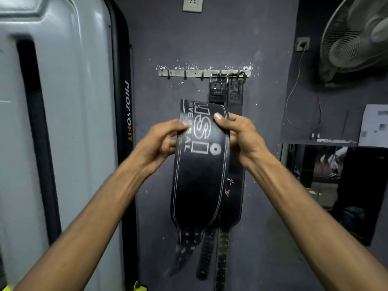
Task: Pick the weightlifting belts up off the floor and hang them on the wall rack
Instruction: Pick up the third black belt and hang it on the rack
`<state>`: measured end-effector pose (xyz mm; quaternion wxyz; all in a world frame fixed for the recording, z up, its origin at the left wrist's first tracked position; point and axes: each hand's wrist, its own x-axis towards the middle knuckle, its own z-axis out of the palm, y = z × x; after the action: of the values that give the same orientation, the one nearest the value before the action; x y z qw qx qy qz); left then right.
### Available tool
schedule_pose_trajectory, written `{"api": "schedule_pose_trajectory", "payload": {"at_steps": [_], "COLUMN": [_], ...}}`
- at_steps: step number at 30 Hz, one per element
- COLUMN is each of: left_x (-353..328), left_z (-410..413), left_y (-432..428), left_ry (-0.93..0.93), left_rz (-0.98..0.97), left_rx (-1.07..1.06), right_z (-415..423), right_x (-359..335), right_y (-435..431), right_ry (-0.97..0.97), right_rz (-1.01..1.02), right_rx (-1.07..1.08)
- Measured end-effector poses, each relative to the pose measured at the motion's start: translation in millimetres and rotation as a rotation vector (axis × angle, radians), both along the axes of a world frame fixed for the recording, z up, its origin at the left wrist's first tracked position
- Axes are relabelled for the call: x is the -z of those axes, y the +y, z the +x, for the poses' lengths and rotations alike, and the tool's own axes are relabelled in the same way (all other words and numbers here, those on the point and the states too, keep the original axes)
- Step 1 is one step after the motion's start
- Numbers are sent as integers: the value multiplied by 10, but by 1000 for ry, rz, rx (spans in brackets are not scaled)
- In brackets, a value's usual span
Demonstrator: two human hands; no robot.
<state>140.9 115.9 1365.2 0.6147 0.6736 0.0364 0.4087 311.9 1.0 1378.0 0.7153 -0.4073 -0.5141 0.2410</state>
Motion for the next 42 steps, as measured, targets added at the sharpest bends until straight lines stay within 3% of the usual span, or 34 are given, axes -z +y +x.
{"api": "schedule_pose_trajectory", "payload": {"at_steps": [4,7,10,16,19,22,28,31,34,38,42], "left_x": [-236,-336,-293,-124,-6,-42,-291,-320,-225,-13,79], "left_z": [-53,-38,-42,-131,-167,-185,-92,-47,-56,-79,-84], "left_y": [53,57,103,92,98,201,258,279,225,189,259], "left_ry": [33,7,-25,-96,-49,34,32,-22,-63,-91,-35], "left_rz": [-177,-195,-60,155,212,102,-56,-21,78,181,166], "left_rx": [24,34,10,1,-16,21,19,14,-3,-23,-8], "right_z": [-142,-195,-195,-316,-256,-202,-258,-265,-238,-220,-213], "right_x": [184,284,224,-142,-210,-138,260,321,154,-161,-139], "right_y": [64,17,-37,8,79,81,121,102,109,213,316], "right_ry": [-192,-290,-267,-98,-7,-52,-287,-376,-272,-69,-74], "right_rz": [58,89,80,-166,-15,77,192,213,123,-85,-25], "right_rx": [75,111,125,97,44,48,130,194,234,131,169]}}
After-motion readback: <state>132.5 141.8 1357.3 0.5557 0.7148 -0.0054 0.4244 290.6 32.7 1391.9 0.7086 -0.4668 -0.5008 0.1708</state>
